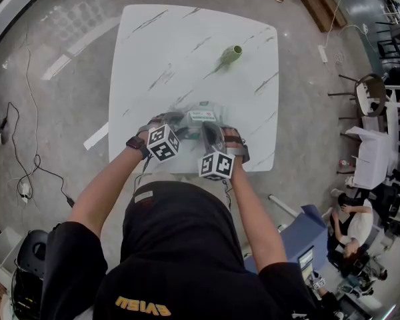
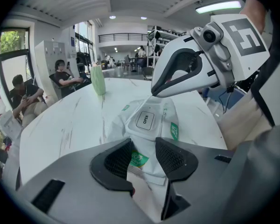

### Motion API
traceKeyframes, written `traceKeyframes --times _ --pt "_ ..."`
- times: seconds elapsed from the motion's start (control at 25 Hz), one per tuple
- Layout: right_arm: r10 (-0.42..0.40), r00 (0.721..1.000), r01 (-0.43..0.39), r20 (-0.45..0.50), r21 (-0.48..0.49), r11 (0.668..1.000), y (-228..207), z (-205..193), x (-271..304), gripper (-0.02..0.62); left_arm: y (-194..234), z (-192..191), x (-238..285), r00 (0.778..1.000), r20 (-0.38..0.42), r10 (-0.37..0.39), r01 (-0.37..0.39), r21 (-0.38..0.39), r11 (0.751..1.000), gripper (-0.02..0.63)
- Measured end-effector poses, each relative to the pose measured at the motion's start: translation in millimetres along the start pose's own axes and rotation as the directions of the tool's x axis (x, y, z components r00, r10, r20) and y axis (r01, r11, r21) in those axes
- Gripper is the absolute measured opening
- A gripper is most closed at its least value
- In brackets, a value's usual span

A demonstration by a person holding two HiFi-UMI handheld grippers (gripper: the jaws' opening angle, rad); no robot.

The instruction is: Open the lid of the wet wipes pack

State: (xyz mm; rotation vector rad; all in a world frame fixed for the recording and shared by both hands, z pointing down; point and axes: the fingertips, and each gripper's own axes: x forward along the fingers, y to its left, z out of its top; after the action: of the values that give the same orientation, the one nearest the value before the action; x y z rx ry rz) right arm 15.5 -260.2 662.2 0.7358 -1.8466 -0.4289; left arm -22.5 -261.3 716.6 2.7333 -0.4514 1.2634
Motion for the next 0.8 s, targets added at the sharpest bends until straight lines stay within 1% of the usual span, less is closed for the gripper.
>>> traceKeyframes --times 0.28,0.64,0.8 --pt "-0.033 0.999 0.033 0.007 0.031 0.999 -17 5 3 0.006 0 -2 0 1.000 -0.003 0.000 0.000 0.002 1.000 0.178" --pt "-0.044 0.999 0.044 0.001 0.050 0.998 -23 3 7 0.006 -1 -2 1 1.000 -0.004 0.002 -0.002 0.003 1.000 0.178" --pt "-0.041 0.999 0.041 -0.004 0.040 0.998 -26 4 7 0.006 -1 -3 0 1.000 -0.006 0.001 -0.001 0.003 1.000 0.178"
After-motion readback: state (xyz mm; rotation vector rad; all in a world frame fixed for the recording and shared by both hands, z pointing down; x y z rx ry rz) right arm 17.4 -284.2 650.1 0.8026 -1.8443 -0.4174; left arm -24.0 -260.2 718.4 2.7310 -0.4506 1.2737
